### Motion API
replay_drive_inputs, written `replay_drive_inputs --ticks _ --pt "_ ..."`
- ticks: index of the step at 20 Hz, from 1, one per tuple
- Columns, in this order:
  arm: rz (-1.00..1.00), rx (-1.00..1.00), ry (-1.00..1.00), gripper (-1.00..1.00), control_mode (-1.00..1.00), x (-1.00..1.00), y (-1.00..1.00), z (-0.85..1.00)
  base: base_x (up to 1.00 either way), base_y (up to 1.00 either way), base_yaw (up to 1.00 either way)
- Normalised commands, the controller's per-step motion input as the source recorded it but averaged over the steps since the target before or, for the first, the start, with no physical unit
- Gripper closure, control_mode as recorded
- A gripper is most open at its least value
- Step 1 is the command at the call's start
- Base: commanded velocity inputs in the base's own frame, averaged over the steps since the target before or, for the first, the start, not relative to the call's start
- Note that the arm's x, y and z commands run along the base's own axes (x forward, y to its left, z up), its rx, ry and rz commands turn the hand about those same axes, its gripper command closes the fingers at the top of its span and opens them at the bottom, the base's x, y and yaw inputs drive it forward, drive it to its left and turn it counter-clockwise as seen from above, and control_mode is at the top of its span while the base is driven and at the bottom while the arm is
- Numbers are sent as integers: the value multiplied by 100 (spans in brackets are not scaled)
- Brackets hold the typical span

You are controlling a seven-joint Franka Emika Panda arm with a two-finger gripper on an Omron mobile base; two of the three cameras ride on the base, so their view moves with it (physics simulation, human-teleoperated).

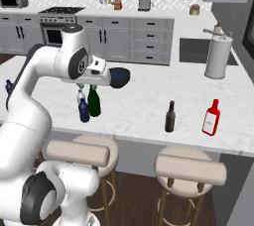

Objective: Move the plastic bottles in the middle to the plastics group, and the glass bottles in the middle to the glass group.

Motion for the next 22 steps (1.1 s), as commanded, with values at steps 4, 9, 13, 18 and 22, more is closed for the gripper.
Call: replay_drive_inputs --ticks 4,9,13,18,22 --pt "0 0 0 -100 -100 0 3 -1 0 0 0" --pt "0 0 -10 -100 -100 3 17 -4 0 0 0" --pt "0 0 -24 -100 -100 33 55 0 0 0 0" --pt "0 0 -13 -100 -100 37 36 0 0 0 0" --pt "0 0 0 -100 -100 50 0 0 0 0 0"
